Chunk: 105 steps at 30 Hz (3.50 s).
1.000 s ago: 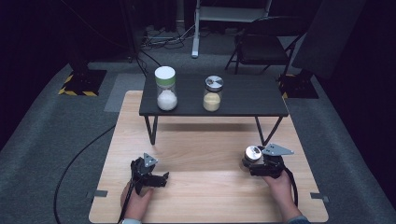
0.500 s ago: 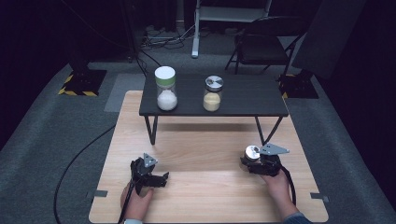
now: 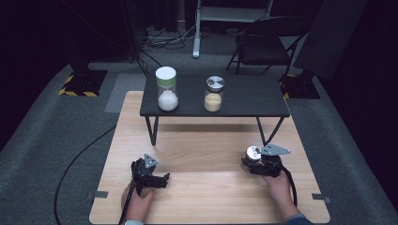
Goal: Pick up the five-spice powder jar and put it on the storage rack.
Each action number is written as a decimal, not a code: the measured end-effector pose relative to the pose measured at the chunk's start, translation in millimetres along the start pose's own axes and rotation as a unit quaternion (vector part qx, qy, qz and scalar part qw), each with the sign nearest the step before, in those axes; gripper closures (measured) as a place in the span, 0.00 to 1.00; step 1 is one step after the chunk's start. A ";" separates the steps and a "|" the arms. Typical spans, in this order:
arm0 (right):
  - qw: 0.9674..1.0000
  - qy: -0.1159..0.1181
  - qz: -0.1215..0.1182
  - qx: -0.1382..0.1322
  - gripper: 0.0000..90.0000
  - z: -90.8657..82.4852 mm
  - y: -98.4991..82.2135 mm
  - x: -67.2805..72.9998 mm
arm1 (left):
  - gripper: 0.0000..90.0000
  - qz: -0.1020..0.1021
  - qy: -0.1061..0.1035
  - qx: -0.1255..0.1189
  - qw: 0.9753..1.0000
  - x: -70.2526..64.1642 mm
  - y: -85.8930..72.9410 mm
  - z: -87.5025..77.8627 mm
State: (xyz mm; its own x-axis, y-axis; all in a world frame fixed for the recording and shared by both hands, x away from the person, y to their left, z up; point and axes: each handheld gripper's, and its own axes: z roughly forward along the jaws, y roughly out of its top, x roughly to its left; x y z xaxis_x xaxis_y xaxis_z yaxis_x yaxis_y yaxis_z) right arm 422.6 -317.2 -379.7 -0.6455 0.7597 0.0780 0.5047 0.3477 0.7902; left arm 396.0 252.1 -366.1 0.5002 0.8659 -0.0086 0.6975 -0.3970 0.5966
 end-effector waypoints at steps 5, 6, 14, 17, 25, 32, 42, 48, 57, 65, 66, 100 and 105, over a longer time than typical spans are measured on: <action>1.000 0.000 0.001 0.001 0.33 -0.2 0.4 0.2 | 0.00 0.000 0.000 0.000 1.000 0.0 0.0 0.0; 1.000 -0.001 0.001 0.001 0.33 -0.2 0.5 0.4 | 0.00 0.000 0.000 0.000 1.000 0.0 -0.1 0.1; 1.000 -0.004 -0.002 0.001 0.34 -0.6 1.4 2.4 | 0.00 0.000 0.001 -0.001 1.000 -0.1 -0.3 0.2; 1.000 -0.006 -0.006 0.001 0.34 -1.0 2.0 4.0 | 0.00 0.000 0.002 -0.001 1.000 -0.1 -0.3 0.2; 1.000 -0.005 0.000 -0.006 0.34 -5.0 1.1 1.5 | 0.00 -0.001 0.002 -0.001 1.000 -0.3 -0.2 0.1; 1.000 -0.001 0.003 -0.008 0.34 -10.2 4.7 1.2 | 0.00 -0.001 0.002 -0.001 1.000 -0.3 -0.3 0.1; 1.000 0.008 0.004 -0.010 0.34 -19.7 14.7 2.4 | 0.00 -0.003 0.004 -0.001 1.000 -0.7 -0.3 0.2; 1.000 0.009 0.005 -0.014 0.34 -27.3 21.2 2.4 | 0.00 -0.003 0.004 -0.001 1.000 -0.7 -0.3 0.2; 1.000 0.013 0.006 -0.022 0.34 -43.0 34.3 0.3 | 0.00 -0.003 0.004 -0.001 1.000 -0.7 -0.3 0.2; 0.999 0.021 -0.001 -0.030 0.34 -60.0 52.2 -1.3 | 0.00 -0.003 0.004 -0.001 1.000 -0.6 -0.3 0.2; 0.999 0.021 -0.001 -0.030 0.34 -61.8 54.6 -1.1 | 0.00 -0.003 0.004 -0.001 1.000 -0.7 -0.3 0.2; 0.997 0.033 -0.020 -0.062 0.34 -104.8 127.5 -2.5 | 0.00 -0.005 0.006 -0.001 1.000 -0.8 -0.4 0.2; 0.997 0.035 -0.018 -0.067 0.34 -111.2 136.2 -5.6 | 0.00 -0.005 0.006 -0.001 1.000 -0.9 -0.3 0.1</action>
State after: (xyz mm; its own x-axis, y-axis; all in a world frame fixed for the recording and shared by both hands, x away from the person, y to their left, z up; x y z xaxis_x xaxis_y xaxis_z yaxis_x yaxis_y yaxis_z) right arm 431.2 -335.2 -205.0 -0.7028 0.7061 0.0871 0.4021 0.2932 0.8674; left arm 395.4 251.4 -366.4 0.4875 0.8731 -0.0046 0.7009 -0.3882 0.5984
